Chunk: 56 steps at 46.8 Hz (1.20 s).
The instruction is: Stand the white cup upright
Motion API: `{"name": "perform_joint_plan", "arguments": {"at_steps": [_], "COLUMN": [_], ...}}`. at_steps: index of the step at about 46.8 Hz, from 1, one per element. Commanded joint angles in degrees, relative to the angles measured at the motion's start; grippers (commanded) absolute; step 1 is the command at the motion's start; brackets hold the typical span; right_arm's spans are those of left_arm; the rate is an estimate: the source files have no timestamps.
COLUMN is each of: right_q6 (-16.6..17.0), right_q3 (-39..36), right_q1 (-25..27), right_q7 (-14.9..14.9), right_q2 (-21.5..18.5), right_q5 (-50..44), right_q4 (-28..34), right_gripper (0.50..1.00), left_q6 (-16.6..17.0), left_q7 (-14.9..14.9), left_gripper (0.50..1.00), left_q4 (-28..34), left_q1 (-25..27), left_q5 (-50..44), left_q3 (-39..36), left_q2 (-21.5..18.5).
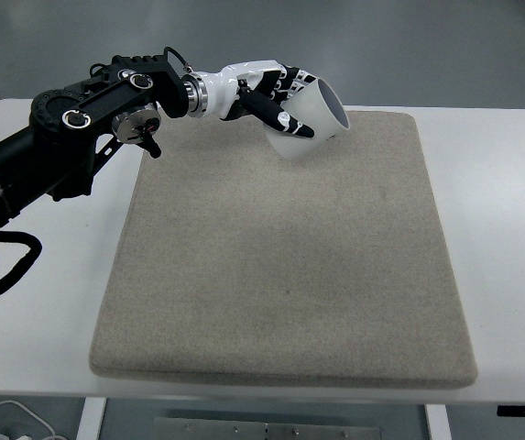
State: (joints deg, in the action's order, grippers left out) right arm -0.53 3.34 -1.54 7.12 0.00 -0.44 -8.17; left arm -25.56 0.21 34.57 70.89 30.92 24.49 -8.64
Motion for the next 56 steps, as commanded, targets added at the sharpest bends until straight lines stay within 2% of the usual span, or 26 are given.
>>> {"name": "perform_joint_plan", "arguments": {"at_steps": [1,12,28,40,48,56], "right_q6": [0.00,0.00,0.17,0.17,0.26,0.35], "right_q3": [0.00,0.00,0.00,0.18,0.09,0.09], "right_q1": [-0.04,-0.04,-0.04,0.05,-0.04,-0.04], "right_q7": [0.00,0.00,0.00,0.00,0.00,0.00], "right_q2": [0.00,0.00,0.00,0.00,0.00,0.00], "right_q5": [0.00,0.00,0.00,-0.09,-0.09,-0.09], "right_q4": [0.00,0.00,0.00,0.00,0.00,0.00], "right_gripper": [0.930,0.930,0.930,0.930,0.930,0.930], "left_q6": [-1.33,-4.58,-4.76,-4.76,-4.85,-4.59], "left_q7": [1.64,5.59,18.68,28.70,34.68,34.79], "left_gripper": [0.606,0.598,0.587,0.587,0.587,0.587], "left_q4": [-0.03,0.06,-0.46,-4.50,-8.28,-8.64], "left_q1": [-0.75,-4.44,-11.65,-14.99,-16.92,-18.15], "left_q5": [-0.07,-0.07,-0.16,-0.16,-0.24,-0.16], "left_q3": [2.93,9.87,10.58,10.40,10.05,10.05], "left_q2": [-1.02,-2.69,-2.52,-1.99,-0.06,0.73]}}
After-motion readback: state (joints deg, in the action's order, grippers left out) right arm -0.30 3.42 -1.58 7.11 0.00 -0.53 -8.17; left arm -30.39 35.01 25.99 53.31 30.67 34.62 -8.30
